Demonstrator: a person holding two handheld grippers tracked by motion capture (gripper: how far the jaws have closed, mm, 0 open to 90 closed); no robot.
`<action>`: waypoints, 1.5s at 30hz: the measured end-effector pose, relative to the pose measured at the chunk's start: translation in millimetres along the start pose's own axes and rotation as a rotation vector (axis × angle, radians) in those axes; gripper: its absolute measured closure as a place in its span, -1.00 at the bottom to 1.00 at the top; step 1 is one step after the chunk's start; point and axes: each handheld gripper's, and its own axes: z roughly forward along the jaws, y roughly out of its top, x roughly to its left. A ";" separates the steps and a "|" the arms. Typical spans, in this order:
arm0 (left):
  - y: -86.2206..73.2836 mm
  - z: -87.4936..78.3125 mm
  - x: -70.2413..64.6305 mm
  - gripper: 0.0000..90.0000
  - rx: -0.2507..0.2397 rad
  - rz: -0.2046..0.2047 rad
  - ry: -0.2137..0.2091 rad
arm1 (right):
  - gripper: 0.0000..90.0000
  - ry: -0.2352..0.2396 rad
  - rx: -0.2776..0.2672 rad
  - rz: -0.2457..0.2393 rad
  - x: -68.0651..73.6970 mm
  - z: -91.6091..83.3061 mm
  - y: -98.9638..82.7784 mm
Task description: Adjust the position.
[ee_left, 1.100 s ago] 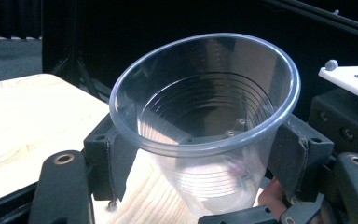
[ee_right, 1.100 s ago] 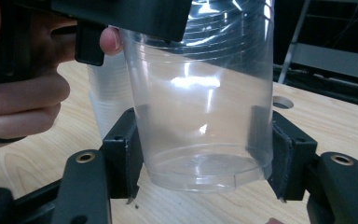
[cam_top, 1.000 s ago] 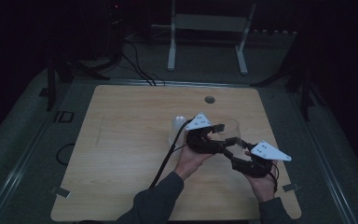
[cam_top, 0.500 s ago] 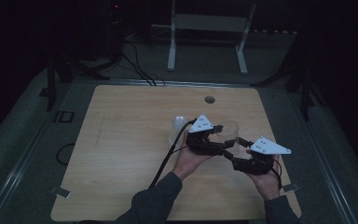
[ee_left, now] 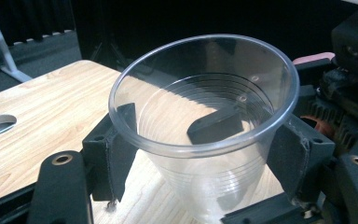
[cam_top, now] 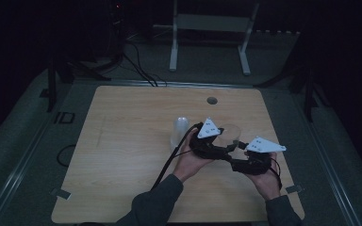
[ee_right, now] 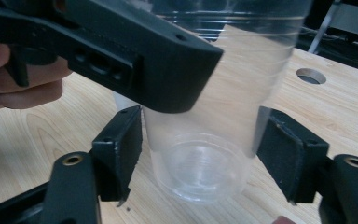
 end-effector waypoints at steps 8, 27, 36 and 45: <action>1.8 -1.7 2.5 -0.41 -0.031 -0.045 -0.027 | -0.10 -0.018 -0.029 -0.001 2.6 0.5 -0.4; 2.7 -0.4 1.6 -0.41 -0.099 -0.125 -0.050 | -0.08 -0.012 -0.085 0.029 5.7 1.8 -5.0; 2.6 0.4 -1.8 -0.37 -0.101 -0.100 -0.040 | -0.14 -0.010 -0.083 0.037 4.3 1.2 -6.2; 2.7 0.4 -3.9 -0.36 -0.105 -0.076 -0.016 | -0.30 -0.027 -0.077 0.055 0.7 -0.6 -11.3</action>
